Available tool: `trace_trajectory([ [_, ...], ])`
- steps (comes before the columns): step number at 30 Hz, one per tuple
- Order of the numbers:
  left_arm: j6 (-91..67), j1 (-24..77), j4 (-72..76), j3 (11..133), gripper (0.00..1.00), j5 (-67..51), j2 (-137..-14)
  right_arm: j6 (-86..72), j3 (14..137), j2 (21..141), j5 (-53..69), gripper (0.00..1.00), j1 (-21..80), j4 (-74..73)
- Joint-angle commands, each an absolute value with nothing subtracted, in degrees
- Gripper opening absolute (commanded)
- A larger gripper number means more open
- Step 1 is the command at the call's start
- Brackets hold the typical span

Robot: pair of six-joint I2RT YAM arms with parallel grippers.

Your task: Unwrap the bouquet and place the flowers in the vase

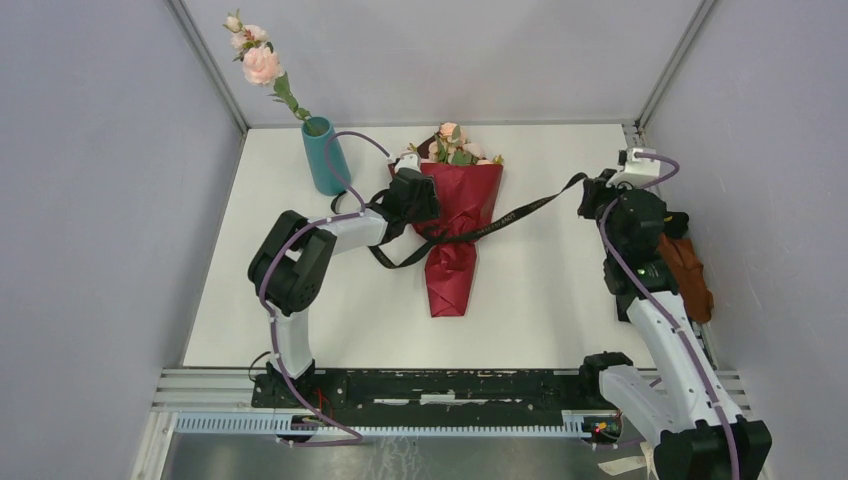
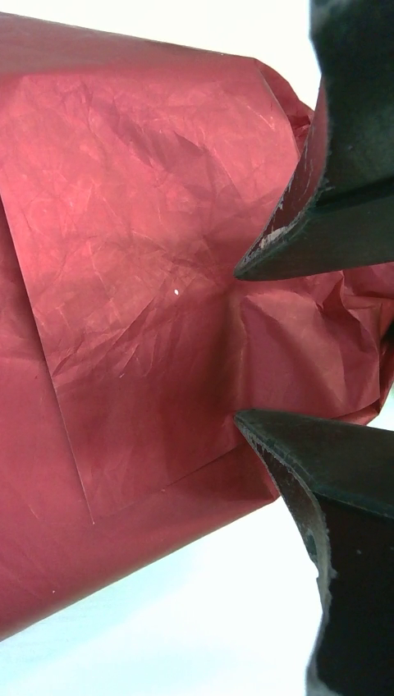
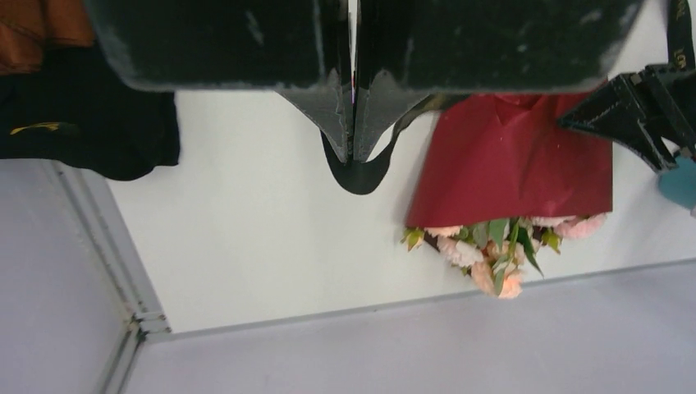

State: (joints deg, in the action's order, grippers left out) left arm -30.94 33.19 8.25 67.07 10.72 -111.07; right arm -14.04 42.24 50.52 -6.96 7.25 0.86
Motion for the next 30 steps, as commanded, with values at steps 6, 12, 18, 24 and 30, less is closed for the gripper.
trace_trajectory([
  [6,-28.85,32.96,7.48,66.17,0.65,6.33,-108.75,-13.24,44.91,46.89,-6.59,0.00,6.06,-0.44],
  [12,-28.93,32.94,7.56,65.75,0.65,5.29,-106.89,-14.99,37.35,46.70,-1.93,0.00,6.06,5.88],
  [18,-29.03,33.21,7.84,64.03,0.65,4.55,-104.94,-14.57,32.19,44.48,-10.39,0.00,6.06,4.26],
  [24,-25.62,36.20,6.58,64.03,0.67,8.39,-100.09,-15.03,28.83,49.37,-3.53,0.43,6.15,8.10],
  [30,-21.57,39.63,5.72,64.56,0.77,11.81,-95.49,-12.61,29.50,54.29,-3.62,0.60,13.12,12.64],
])
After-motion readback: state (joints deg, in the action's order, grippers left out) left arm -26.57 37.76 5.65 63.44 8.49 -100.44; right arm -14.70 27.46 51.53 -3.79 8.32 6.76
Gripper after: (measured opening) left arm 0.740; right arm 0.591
